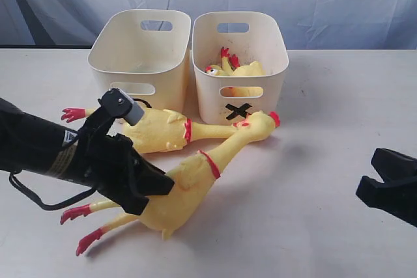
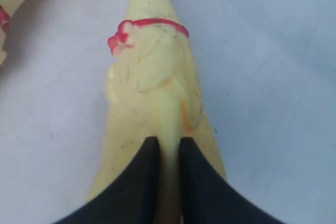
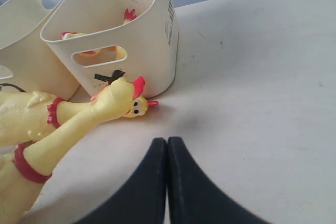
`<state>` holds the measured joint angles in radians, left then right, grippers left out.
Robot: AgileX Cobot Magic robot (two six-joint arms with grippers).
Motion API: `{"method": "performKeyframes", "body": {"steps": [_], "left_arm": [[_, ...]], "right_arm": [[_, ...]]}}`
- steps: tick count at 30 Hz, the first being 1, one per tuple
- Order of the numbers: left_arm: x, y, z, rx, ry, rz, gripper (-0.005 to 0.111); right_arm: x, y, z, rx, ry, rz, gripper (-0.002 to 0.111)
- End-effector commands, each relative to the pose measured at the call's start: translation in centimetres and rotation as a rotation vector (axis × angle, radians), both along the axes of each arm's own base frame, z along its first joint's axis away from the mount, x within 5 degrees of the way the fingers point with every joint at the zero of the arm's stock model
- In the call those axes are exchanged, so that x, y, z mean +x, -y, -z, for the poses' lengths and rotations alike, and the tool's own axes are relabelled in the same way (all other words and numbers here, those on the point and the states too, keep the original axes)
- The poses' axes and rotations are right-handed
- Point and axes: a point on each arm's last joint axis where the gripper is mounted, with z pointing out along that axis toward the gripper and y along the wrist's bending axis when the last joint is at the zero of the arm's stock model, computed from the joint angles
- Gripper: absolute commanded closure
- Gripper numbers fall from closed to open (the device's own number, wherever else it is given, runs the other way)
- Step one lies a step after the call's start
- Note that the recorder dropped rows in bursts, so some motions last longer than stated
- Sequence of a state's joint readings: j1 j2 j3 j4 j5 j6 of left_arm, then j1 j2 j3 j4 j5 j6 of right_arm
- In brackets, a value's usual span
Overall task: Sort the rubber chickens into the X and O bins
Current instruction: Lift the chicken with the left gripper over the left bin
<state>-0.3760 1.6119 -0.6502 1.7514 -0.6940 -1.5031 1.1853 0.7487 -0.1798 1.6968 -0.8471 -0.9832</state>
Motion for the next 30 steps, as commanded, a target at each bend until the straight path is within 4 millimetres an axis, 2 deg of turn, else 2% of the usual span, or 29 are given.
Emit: {"method": "performKeyframes", "body": {"steps": [1, 8, 11, 15, 24, 30], "left_arm": [[-0.9, 0.4, -1.5, -0.076, -0.026, 0.028, 0.107], [-1.9, 0.4, -4.2, -0.154, -0.043, -0.001, 0.107], [-2.5, 0.1, -6.0, -0.188, -0.018, -0.032, 0.107], [-2.5, -0.4, -7.3, -0.192, 0.034, -0.101, 0.107], [0.6, -1.8, -11.8, -0.173, 0.272, -0.406, 0.107], [3.1, -2.9, -15.3, -0.192, 0.416, -0.528, 0.107]], "right_arm": [[-0.1, 0.0, 0.0, -0.006, 0.011, -0.017, 0.109], [-0.1, 0.0, 0.0, -0.006, 0.011, -0.017, 0.109], [-0.1, 0.0, 0.0, -0.006, 0.011, -0.017, 0.109], [-0.1, 0.0, 0.0, -0.006, 0.011, -0.017, 0.109], [-0.1, 0.0, 0.0, -0.006, 0.011, -0.017, 0.109], [-0.1, 0.0, 0.0, -0.006, 0.011, -0.017, 0.109]]}}
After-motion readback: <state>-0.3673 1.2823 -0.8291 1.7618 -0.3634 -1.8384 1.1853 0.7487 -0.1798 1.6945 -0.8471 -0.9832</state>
